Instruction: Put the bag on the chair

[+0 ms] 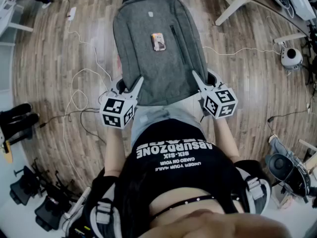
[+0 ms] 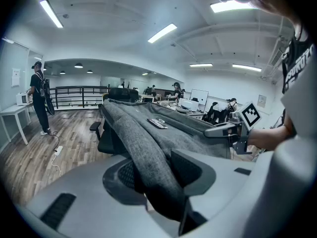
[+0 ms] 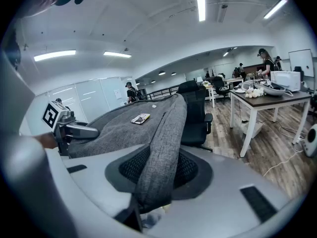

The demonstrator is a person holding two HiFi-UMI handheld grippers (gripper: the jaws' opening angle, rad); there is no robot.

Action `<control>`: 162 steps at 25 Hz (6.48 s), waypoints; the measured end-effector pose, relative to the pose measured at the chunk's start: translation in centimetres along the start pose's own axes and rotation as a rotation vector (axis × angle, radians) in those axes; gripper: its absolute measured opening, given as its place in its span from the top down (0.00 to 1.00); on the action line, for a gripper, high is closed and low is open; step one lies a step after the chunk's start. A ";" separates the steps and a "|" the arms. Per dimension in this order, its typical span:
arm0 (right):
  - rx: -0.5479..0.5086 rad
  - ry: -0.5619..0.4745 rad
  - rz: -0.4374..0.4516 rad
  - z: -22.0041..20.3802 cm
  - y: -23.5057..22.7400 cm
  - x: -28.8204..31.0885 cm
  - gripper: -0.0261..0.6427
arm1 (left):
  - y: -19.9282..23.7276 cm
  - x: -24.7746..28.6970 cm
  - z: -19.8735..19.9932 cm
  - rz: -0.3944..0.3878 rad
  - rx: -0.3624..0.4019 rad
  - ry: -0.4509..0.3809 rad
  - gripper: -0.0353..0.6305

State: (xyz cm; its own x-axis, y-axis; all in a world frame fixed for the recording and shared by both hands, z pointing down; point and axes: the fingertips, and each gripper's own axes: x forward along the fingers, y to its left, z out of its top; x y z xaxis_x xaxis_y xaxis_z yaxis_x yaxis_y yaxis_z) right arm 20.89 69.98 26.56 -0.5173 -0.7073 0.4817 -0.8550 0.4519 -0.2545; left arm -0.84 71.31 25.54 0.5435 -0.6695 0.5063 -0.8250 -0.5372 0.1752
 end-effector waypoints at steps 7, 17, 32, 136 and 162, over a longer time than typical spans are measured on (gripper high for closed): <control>-0.009 0.022 0.011 0.1 -0.5 1.5 0.76 | 1.0 1.0 -0.3 0.007 -0.024 0.012 0.70; -0.012 0.063 0.001 4.6 -1.8 9.6 0.76 | 8.6 5.8 2.7 -0.011 -0.062 0.016 0.70; 0.039 0.007 -0.119 16.6 -4.9 23.2 0.76 | 23.2 15.7 13.7 -0.133 -0.025 -0.002 0.70; 0.141 0.274 -0.045 25.9 -34.9 70.8 0.77 | 53.4 60.8 21.2 -0.045 -0.197 0.366 0.70; 0.117 0.311 -0.046 21.2 -36.8 77.3 0.77 | 57.2 65.2 15.6 0.006 -0.230 0.370 0.70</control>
State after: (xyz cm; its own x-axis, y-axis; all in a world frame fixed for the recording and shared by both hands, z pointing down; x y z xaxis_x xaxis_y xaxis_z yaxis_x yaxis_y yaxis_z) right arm 11.59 -12.84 55.32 -0.4567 -0.5176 0.7235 -0.8852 0.3449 -0.3121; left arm -10.14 -11.11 55.38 0.4816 -0.4207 0.7688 -0.8635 -0.3775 0.3343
